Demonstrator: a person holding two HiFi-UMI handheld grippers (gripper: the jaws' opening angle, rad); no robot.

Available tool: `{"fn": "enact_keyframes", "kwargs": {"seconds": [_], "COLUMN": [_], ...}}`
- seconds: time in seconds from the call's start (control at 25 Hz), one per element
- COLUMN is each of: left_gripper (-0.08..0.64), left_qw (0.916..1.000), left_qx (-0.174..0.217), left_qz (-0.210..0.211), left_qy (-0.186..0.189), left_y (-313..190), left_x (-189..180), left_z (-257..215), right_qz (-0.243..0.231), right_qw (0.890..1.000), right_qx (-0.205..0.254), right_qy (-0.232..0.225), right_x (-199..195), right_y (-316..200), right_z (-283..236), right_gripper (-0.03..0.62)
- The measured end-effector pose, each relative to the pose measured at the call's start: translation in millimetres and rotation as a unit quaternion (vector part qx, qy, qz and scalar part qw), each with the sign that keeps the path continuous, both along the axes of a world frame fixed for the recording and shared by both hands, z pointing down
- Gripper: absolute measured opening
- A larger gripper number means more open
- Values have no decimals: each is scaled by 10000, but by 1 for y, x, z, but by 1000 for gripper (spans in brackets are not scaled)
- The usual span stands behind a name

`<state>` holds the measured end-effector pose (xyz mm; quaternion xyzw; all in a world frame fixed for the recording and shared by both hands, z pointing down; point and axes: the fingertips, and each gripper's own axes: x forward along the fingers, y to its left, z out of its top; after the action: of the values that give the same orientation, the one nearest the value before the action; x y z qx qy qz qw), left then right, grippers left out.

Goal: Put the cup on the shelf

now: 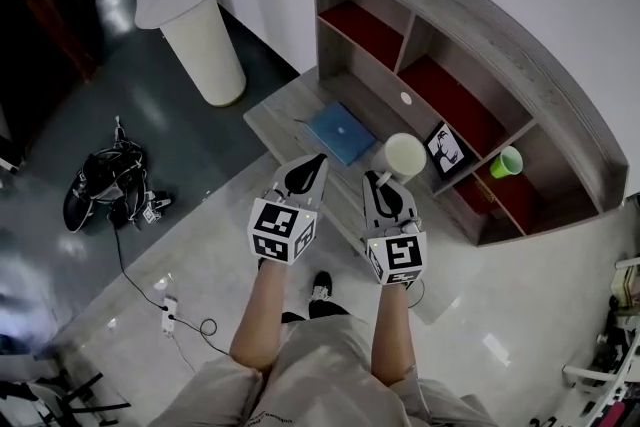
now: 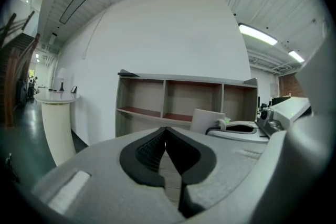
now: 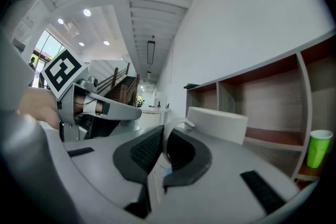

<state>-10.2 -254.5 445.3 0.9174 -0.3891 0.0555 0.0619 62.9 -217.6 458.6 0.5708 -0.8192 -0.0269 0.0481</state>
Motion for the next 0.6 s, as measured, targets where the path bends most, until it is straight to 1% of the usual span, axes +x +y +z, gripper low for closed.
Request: {"fn": "enact_keyframes", "kwargs": {"seconds": [0.2,0.4,0.6], "left_gripper": [11,11,11], "left_qw": [9998,9998,9996], "left_qx": [162,132,136], "left_qz": [79,152,242], "left_qy": [-52,-78,-61], "left_y": [-26,-41,-61], "left_x": [1,5,10], "left_z": [-9,-7,-2], "right_qz": [-134,-97,-32], "right_qw": [9999,9998,9998], "right_qx": [32,150,175], "right_qy": [37,-60,44], "right_x": [-8,-2,4], "right_y": [-24,-44,-65], "right_z": [-2,-12,-12], "right_gripper": [21,21,21]}}
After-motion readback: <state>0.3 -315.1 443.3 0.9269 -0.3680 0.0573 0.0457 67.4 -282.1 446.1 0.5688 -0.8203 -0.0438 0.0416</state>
